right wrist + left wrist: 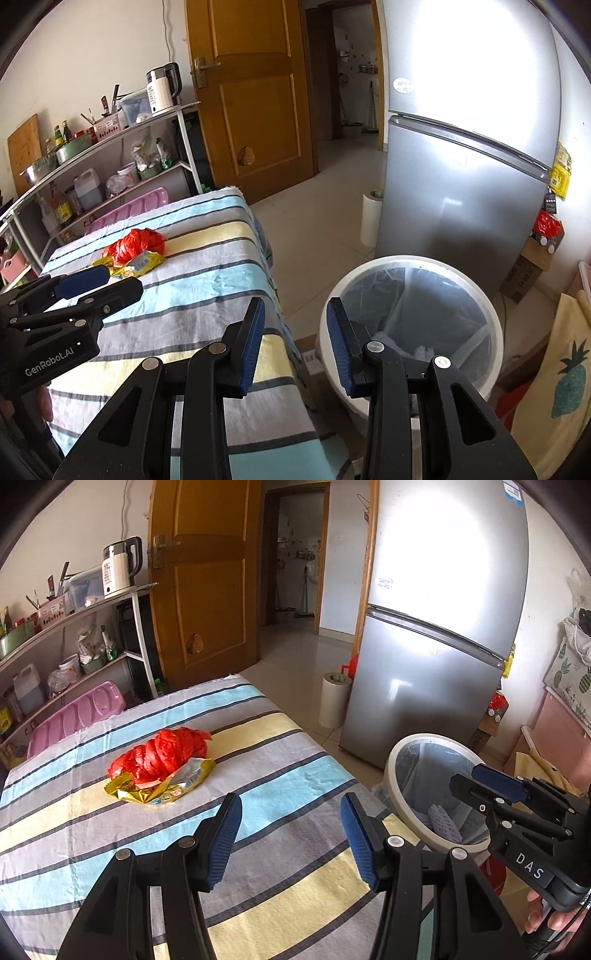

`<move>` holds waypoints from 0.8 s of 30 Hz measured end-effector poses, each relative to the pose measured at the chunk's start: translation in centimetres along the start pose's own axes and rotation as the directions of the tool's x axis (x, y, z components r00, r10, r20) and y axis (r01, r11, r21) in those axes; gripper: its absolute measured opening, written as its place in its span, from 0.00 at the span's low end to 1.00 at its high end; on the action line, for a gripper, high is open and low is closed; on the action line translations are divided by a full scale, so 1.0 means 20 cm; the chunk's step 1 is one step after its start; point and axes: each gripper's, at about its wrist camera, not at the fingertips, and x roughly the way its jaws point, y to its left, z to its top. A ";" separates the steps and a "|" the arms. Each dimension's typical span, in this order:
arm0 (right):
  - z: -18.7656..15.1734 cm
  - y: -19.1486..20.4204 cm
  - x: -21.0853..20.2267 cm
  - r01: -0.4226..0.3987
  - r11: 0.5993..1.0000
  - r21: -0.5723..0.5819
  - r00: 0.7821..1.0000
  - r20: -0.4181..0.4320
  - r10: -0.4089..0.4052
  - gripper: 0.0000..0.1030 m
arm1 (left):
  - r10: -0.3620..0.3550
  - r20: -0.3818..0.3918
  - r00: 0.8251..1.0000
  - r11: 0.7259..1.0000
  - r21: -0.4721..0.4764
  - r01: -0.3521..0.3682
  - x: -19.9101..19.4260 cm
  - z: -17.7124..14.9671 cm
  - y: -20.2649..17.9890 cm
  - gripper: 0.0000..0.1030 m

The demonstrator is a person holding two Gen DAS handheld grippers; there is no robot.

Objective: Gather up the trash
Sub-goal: 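Return both tools to the table toward the red bag and gold wrapper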

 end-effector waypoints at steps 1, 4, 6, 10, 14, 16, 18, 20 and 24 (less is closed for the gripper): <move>0.00 0.02 0.01 -0.004 1.000 -0.006 1.000 -0.001 0.004 0.36 | 0.009 -0.001 1.000 1.000 -0.008 -0.009 0.00 0.00 0.03 0.54; 0.01 0.08 0.04 -0.025 0.999 -0.022 1.000 -0.009 0.025 0.37 | 0.034 0.000 0.999 0.999 -0.031 -0.034 -0.02 -0.01 0.12 0.54; 0.02 0.12 0.06 -0.034 0.999 -0.034 0.999 -0.015 0.034 0.37 | 0.048 0.001 0.999 0.998 -0.047 -0.048 -0.02 -0.01 0.18 0.54; 0.04 0.21 0.11 -0.066 0.996 -0.055 0.998 -0.027 0.065 0.37 | 0.093 0.000 0.996 0.992 -0.086 -0.092 -0.04 -0.02 0.32 0.54; 0.06 0.30 0.15 -0.091 0.993 -0.078 0.995 -0.041 0.088 0.37 | 0.114 0.002 0.993 0.985 -0.129 -0.113 -0.06 -0.02 0.44 0.54; 0.07 0.34 0.18 -0.108 0.990 -0.092 0.993 -0.049 0.104 0.38 | 0.131 0.000 0.991 0.982 -0.139 -0.129 -0.07 -0.03 0.50 0.54; 0.09 0.40 0.20 -0.118 0.987 -0.105 0.992 -0.056 0.113 0.38 | 0.148 -0.002 0.989 0.978 -0.148 -0.146 -0.07 -0.03 0.55 0.54; 0.10 0.44 0.23 -0.132 0.984 -0.124 0.990 -0.064 0.125 0.38 | 0.157 -0.005 0.988 0.974 -0.162 -0.156 -0.07 -0.03 0.60 0.54; 0.12 0.54 0.31 -0.157 0.976 -0.149 0.985 -0.094 0.144 0.39 | 0.176 -0.013 0.984 0.969 -0.171 -0.176 -0.07 -0.03 0.69 0.54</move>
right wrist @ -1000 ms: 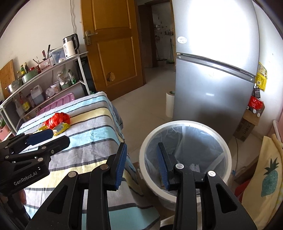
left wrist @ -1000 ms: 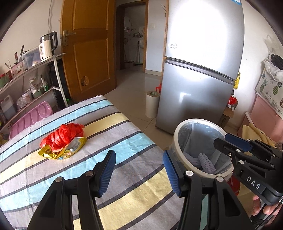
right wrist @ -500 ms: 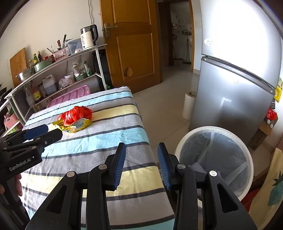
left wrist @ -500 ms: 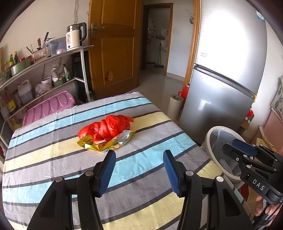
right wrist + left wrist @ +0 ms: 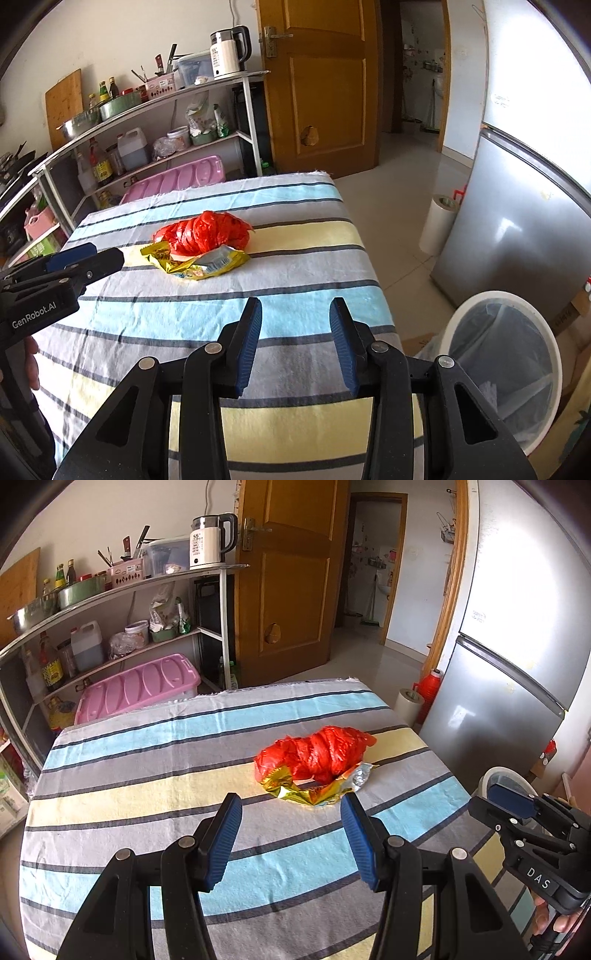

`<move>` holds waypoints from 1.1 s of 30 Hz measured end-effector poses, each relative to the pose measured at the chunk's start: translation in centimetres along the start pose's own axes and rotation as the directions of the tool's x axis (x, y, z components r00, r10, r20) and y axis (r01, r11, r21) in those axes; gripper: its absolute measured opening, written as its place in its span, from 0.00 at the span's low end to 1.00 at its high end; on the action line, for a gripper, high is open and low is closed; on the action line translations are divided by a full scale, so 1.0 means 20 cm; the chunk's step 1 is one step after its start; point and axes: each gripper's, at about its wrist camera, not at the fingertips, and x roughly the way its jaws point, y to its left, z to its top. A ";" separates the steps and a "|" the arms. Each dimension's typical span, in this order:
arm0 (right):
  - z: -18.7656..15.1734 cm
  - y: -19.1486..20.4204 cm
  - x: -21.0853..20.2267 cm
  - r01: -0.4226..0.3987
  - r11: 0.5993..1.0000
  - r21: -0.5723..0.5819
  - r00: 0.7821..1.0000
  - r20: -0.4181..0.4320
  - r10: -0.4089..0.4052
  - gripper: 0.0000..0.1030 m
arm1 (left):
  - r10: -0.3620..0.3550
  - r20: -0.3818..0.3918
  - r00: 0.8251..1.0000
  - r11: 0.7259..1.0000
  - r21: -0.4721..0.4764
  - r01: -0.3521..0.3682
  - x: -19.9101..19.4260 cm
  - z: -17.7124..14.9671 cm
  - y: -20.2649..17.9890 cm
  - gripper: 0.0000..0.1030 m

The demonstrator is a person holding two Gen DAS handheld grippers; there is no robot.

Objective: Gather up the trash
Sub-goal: 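Return both tools to the table toward the red bag and gold wrapper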

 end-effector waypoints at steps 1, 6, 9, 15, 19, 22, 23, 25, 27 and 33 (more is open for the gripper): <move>0.01 0.02 0.03 -0.011 1.000 -0.002 1.000 -0.008 0.011 0.39 | 0.008 0.004 1.000 1.000 0.004 -0.008 0.00 0.01 0.02 0.54; 0.08 0.11 0.14 -0.073 0.997 -0.012 0.997 -0.041 0.072 0.45 | -0.008 -0.004 1.000 1.000 -0.014 0.008 0.04 0.05 0.11 0.54; 0.10 0.17 0.20 -0.092 0.995 -0.025 0.995 -0.053 0.090 0.48 | 0.002 -0.019 1.000 0.999 -0.034 -0.003 0.07 0.07 0.17 0.54; 0.15 0.22 0.33 -0.172 0.983 0.057 0.980 -0.089 0.177 0.49 | 0.015 -0.020 1.000 0.999 -0.039 -0.016 0.13 0.10 0.22 0.54; 0.19 0.23 0.42 -0.190 0.974 0.123 0.976 -0.087 0.201 0.49 | 0.016 -0.029 0.999 0.999 -0.050 -0.018 0.17 0.11 0.24 0.54; 0.22 0.25 0.48 -0.202 0.968 0.146 0.970 -0.109 0.219 0.50 | 0.020 -0.030 0.999 0.999 -0.044 -0.022 0.20 0.11 0.26 0.54; 0.22 0.26 0.50 -0.191 0.970 0.150 0.971 -0.116 0.209 0.52 | 0.018 -0.034 0.999 0.999 -0.047 -0.019 0.21 0.12 0.26 0.54; 0.23 0.27 0.53 -0.179 0.970 0.166 0.971 -0.126 0.201 0.52 | 0.006 -0.039 0.999 0.998 -0.058 -0.008 0.22 0.12 0.27 0.54; 0.23 0.28 0.57 -0.162 0.972 0.168 0.972 -0.144 0.187 0.52 | 0.002 -0.043 0.999 0.998 -0.061 -0.004 0.23 0.13 0.28 0.54; 0.20 0.27 0.58 -0.141 0.984 0.107 0.970 -0.183 0.159 0.52 | -0.015 -0.044 0.999 1.000 -0.015 0.014 0.27 0.18 0.25 0.54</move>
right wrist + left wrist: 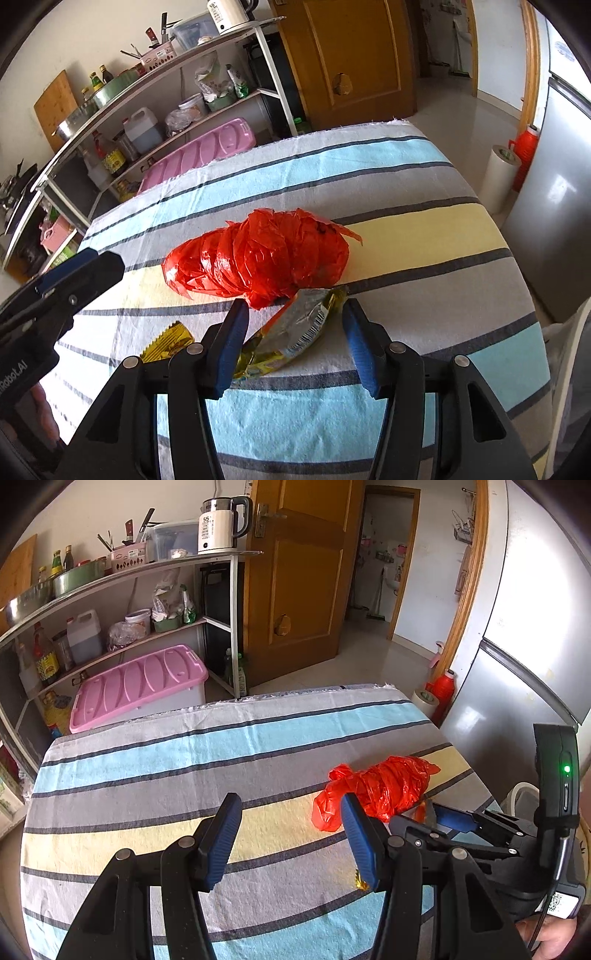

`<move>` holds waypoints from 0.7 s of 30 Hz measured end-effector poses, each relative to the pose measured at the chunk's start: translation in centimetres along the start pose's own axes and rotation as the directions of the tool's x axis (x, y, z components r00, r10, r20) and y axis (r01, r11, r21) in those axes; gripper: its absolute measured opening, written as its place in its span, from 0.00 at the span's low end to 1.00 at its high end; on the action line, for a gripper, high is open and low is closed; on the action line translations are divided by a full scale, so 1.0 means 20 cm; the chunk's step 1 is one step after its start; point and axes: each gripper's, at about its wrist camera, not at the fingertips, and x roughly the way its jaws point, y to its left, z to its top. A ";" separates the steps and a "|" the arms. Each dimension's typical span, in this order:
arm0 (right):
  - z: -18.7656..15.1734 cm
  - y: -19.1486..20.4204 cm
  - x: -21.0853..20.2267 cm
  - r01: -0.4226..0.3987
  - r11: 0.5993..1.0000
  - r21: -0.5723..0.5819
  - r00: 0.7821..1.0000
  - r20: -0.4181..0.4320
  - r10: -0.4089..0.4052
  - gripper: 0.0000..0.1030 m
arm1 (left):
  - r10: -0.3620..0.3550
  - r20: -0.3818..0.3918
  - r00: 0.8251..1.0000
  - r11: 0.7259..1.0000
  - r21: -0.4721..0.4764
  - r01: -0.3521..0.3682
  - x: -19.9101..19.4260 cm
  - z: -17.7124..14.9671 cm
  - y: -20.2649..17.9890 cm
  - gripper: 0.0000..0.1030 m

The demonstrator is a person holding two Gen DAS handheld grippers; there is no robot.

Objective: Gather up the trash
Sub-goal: 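Return both tools to the table toward the red bag and gold wrapper, then grasp the red plastic bag with the left gripper while the right gripper grasps the gold foil wrapper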

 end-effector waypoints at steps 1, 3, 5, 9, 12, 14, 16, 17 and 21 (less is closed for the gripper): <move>-0.01 0.00 -0.01 0.005 1.000 -0.010 1.000 -0.004 -0.005 0.52 | -0.003 -0.002 1.000 1.000 0.010 0.003 0.01 0.01 -0.01 0.54; -0.01 -0.01 -0.01 0.005 1.000 -0.022 1.000 -0.007 -0.005 0.52 | -0.021 -0.011 1.000 0.999 0.032 0.022 0.03 0.03 -0.04 0.54; -0.02 0.00 -0.01 0.031 0.998 -0.062 0.999 -0.009 -0.032 0.51 | -0.052 -0.027 0.998 0.996 0.068 0.053 0.06 0.04 -0.08 0.54; -0.05 -0.01 -0.03 0.079 0.989 -0.125 0.997 -0.009 -0.081 0.32 | -0.076 -0.082 0.994 0.987 0.136 0.087 0.14 0.07 -0.16 0.55; -0.06 -0.06 -0.05 0.081 0.989 -0.120 0.996 -0.016 -0.084 0.19 | -0.084 -0.105 0.991 0.979 0.178 0.102 0.19 0.06 -0.22 0.55; -0.06 -0.09 -0.06 0.085 0.988 -0.128 0.996 -0.019 -0.088 0.16 | -0.099 -0.116 0.988 0.972 0.200 0.120 0.22 0.06 -0.25 0.55; -0.07 -0.11 -0.08 0.107 0.983 -0.147 0.994 -0.013 -0.110 0.15 | -0.101 -0.123 0.987 0.964 0.232 0.128 0.25 0.06 -0.29 0.55; -0.07 -0.12 -0.09 0.113 0.982 -0.153 0.993 -0.010 -0.116 0.15 | -0.097 -0.122 0.988 0.962 0.242 0.125 0.26 0.06 -0.31 0.55; -0.08 -0.15 -0.11 0.110 0.983 -0.146 0.994 -0.006 -0.112 0.14 | -0.124 -0.157 0.980 0.952 0.258 0.162 0.31 0.07 -0.36 0.55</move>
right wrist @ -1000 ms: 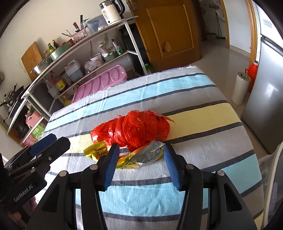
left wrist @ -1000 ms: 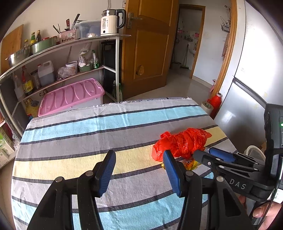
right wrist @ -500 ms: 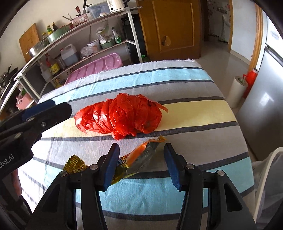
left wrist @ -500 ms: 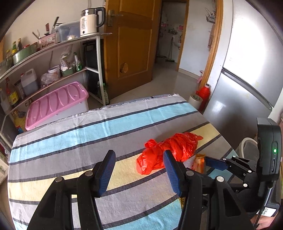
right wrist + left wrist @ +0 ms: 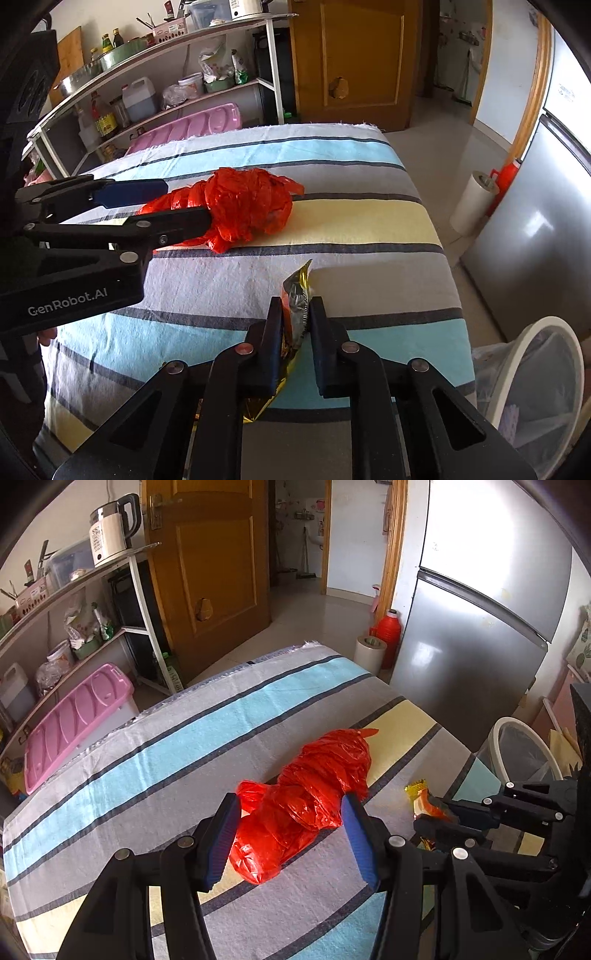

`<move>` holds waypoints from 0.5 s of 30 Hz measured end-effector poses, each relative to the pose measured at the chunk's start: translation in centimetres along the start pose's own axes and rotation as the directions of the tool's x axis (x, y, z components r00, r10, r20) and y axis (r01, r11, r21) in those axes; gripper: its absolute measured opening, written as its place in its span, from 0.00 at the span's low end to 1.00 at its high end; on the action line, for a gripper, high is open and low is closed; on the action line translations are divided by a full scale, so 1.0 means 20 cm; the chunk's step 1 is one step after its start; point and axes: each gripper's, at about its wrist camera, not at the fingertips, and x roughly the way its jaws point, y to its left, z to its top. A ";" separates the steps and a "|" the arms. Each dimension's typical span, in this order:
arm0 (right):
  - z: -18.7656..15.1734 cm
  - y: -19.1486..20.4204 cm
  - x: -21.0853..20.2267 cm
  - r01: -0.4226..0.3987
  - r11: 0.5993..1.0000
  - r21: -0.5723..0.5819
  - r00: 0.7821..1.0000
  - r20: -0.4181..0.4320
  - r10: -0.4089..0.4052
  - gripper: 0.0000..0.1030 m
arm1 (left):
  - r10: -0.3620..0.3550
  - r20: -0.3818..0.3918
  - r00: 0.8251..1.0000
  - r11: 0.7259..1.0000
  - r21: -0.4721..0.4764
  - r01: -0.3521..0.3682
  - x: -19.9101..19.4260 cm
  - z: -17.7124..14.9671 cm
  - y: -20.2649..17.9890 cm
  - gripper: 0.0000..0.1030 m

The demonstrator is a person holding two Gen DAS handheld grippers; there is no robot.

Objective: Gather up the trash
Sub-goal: 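Grasp the red plastic bag with the left gripper while the right gripper grasps the gold foil wrapper, then carry the red bag and gold wrapper over the bin and open both grippers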

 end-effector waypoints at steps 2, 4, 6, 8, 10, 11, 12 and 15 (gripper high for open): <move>0.00 -0.01 -0.01 0.005 1.000 -0.002 1.000 0.004 -0.005 0.14 | 0.003 -0.018 1.000 1.000 0.012 -0.003 0.04 0.00 -0.02 0.55; -0.01 -0.02 -0.01 0.005 1.000 -0.004 1.000 0.005 -0.005 0.14 | 0.010 -0.024 1.000 1.000 0.020 -0.009 0.06 0.00 -0.04 0.55; -0.01 -0.03 -0.01 0.002 1.000 -0.001 1.000 0.006 -0.002 0.14 | -0.013 -0.021 1.000 1.000 0.007 0.014 0.07 0.01 -0.04 0.55; -0.02 -0.04 -0.01 0.000 1.000 0.004 1.000 0.009 0.000 0.14 | -0.032 -0.014 0.999 0.999 -0.014 0.032 0.07 0.01 -0.05 0.54; -0.02 -0.05 -0.02 -0.003 1.000 0.007 1.000 0.010 0.003 0.14 | -0.035 -0.015 0.999 0.999 -0.012 0.034 0.08 0.01 -0.06 0.47; -0.02 -0.05 -0.02 -0.002 1.000 0.007 1.000 0.011 0.002 0.14 | -0.033 -0.016 0.999 0.999 -0.007 0.033 0.08 0.01 -0.07 0.45; -0.02 -0.05 -0.02 -0.003 1.000 0.008 1.000 0.011 0.003 0.14 | -0.030 -0.017 0.999 1.000 -0.006 0.030 0.08 0.01 -0.08 0.43; -0.03 -0.05 -0.03 -0.004 1.000 0.010 1.000 0.015 0.004 0.13 | -0.024 -0.015 1.000 1.000 -0.015 0.023 0.07 0.01 -0.09 0.40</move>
